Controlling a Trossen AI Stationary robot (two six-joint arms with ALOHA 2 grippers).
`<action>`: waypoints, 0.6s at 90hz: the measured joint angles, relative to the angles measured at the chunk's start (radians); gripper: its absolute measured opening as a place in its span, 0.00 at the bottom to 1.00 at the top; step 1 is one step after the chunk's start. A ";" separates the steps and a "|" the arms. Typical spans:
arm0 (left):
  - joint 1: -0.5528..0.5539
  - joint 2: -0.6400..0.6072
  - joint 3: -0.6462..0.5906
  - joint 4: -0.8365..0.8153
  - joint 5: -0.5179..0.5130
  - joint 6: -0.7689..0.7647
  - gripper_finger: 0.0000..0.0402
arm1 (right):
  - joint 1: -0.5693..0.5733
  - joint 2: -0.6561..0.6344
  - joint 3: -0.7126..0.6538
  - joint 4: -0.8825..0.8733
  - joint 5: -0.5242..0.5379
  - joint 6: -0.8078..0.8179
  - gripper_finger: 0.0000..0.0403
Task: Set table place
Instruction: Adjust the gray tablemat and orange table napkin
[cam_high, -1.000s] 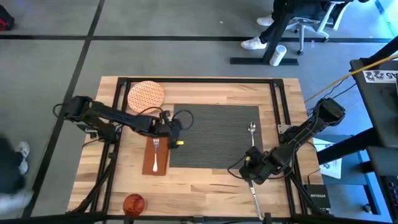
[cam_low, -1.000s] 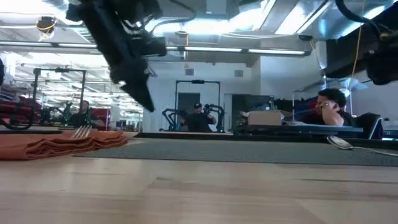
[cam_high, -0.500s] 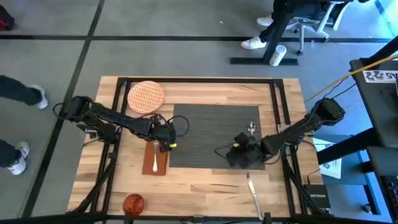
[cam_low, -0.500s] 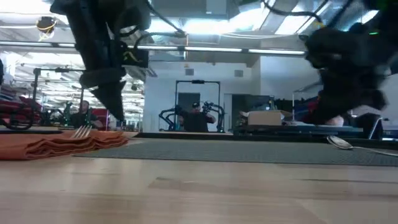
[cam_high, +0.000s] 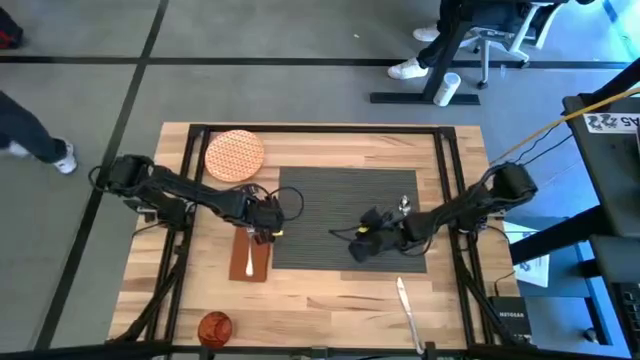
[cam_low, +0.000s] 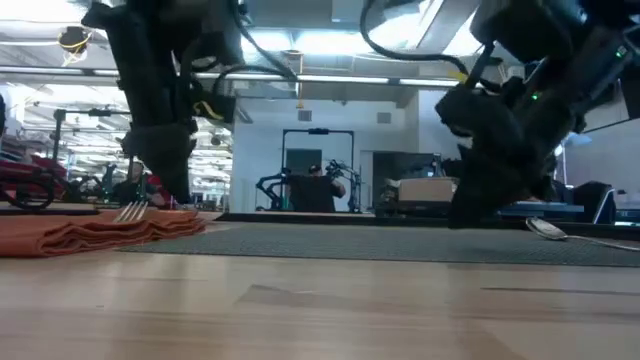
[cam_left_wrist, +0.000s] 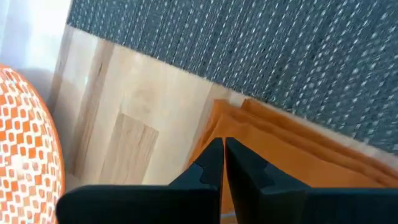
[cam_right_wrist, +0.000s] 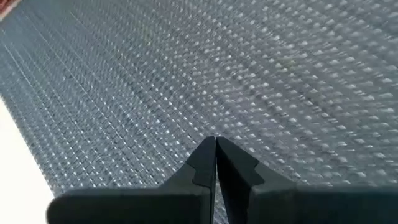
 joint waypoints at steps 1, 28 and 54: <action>0.000 0.004 0.000 0.000 0.000 0.000 0.00 | 0.000 0.003 0.000 0.003 0.000 0.000 0.00; 0.000 0.080 -0.006 0.048 0.002 -0.017 0.00 | 0.016 0.019 0.000 0.032 -0.052 0.000 0.00; 0.035 0.081 -0.057 0.142 -0.020 -0.051 0.00 | 0.069 0.018 0.000 0.030 -0.055 0.032 0.00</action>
